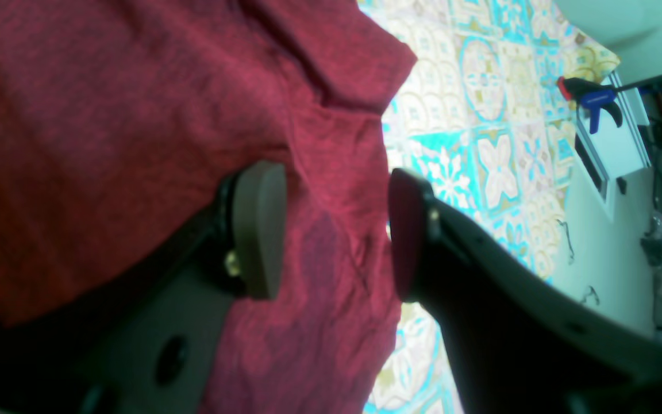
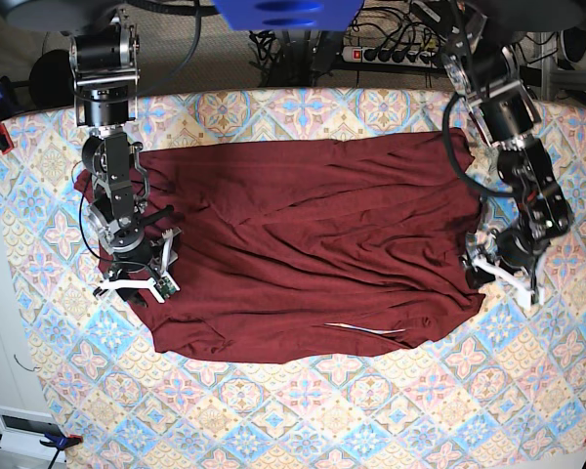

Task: Layout the t-shirt on the table in an organized manner, then fold the t-shirt properly
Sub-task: 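Drag the shirt edge with the left gripper along the table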

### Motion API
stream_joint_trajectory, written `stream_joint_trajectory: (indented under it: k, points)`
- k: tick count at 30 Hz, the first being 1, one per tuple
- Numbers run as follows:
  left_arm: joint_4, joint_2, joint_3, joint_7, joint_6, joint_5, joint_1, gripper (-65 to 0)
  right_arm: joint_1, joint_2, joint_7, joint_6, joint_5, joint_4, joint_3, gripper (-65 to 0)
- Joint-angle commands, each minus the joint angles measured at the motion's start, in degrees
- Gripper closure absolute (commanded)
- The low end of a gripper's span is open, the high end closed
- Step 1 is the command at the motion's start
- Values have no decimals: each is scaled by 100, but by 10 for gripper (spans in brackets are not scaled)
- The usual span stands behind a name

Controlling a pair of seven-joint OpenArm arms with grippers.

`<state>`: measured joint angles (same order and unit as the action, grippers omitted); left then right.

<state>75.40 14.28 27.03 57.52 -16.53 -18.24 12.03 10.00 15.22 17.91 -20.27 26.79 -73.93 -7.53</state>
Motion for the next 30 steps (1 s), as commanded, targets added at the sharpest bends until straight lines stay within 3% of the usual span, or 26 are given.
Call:
stream_joint_trajectory:
  k: [1,6,9,16,22,27,30]
  points:
    - [104,18,9,-86,-4,-44,76,-396,139,64,-99,80,-28,-119,19,-281]
    - [-63,-88,-237,-112,-4,-27,-91,-396,139,64,-90,80,-28,-119,19,-281]
    - [-405,-88,-430,-191,-4,-27,-65,-348,139,64,-99,80,-28,-119,19,-281]
    - [-1794,-70,-641,-1281,23,26,533,0,130,64,-90,80,-28,-119,19,-280]
    - [-2577,167,-632,-1993,49,26,1113,0,-143,64,-99,80,-28,-119,19,-280]
    - [-2726,387,-632,-2336,700,17,1447,0,-178,64,-90,80,-28,-119,19,-281]
    - [-2726,554,-632,-2521,884,17,1632,0,-178,64,-90,80,-28,-110,19,-281]
